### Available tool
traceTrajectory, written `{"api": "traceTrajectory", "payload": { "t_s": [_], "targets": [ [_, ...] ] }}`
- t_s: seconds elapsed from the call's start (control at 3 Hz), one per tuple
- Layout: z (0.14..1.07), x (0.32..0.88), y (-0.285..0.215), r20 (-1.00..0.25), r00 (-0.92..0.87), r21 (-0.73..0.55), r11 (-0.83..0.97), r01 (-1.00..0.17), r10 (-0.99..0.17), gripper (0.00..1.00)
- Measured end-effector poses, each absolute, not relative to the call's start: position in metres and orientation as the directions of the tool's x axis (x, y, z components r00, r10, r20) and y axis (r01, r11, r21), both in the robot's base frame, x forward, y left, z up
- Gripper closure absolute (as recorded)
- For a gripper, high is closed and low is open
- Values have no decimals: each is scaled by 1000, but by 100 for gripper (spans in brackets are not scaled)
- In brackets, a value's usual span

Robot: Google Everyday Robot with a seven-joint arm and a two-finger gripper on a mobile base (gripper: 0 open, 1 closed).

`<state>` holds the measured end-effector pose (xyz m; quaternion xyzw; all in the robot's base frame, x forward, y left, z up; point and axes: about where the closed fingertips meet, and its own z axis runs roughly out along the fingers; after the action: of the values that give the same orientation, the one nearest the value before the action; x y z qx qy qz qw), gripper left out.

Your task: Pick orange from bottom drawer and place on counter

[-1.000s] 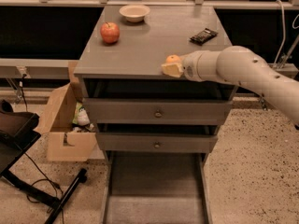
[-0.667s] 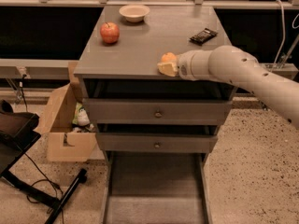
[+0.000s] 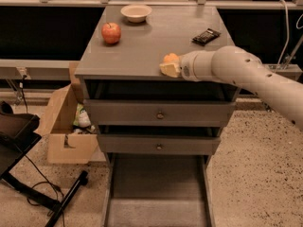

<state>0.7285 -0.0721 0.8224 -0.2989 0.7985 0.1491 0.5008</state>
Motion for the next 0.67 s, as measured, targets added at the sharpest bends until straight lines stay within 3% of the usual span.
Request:
{"api": "traceTrajectory", "payload": {
  "t_s": [0.67],
  "targets": [
    [822,728,-72,-889,-320,-61,777,-627,-328,14]
  ]
}}
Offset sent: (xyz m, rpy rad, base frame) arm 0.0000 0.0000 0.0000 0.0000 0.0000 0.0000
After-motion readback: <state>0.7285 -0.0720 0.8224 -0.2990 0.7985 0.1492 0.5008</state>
